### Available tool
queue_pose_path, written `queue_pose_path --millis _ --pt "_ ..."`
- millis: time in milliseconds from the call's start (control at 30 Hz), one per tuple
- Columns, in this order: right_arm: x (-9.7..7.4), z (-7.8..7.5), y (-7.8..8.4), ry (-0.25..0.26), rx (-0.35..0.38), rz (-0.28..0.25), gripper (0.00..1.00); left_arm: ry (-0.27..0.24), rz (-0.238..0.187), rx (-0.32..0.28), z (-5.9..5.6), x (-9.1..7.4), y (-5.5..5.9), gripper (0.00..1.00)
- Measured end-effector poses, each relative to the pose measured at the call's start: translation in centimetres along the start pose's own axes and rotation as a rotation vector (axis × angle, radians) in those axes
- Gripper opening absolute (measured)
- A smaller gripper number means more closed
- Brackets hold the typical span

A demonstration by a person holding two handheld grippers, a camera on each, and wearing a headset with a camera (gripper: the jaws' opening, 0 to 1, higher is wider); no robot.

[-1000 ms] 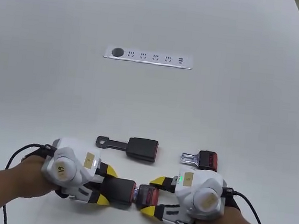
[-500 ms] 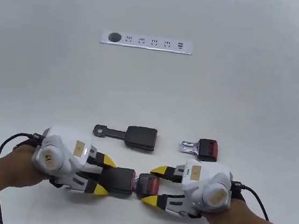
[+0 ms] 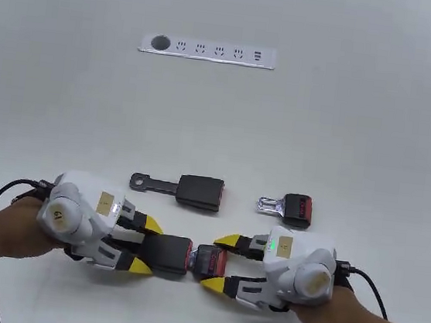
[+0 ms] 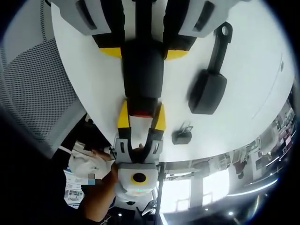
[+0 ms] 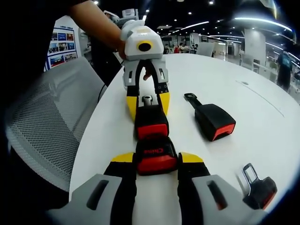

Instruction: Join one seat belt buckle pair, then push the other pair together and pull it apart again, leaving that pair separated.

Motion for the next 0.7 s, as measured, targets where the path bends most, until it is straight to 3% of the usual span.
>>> queue_pose_path --millis 233,367,700 --pt "0.04 0.25 -0.16 0.01 -0.022 0.016 0.32 -0.004 0.015 0.009 0.0 0.11 0.06 0.32" --pt "0.02 0.22 -0.25 0.009 -0.043 0.022 0.32 -0.023 0.056 0.04 -0.31 0.28 -0.23 0.32" --pt "-0.02 0.53 -0.77 0.021 -0.064 0.076 0.33 -0.035 0.115 0.047 -0.54 0.25 -0.6 0.33"
Point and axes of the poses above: the centre of the closed fingertips' face, and the gripper's own axes: x roughly forward along the fingers, z roughly to its left, y roughly out of its underside, the point moved 9 cm from there along -x, roughly backward along the fingers, and after that the axes turned 8 degrees about y, right-handed, at the moved point
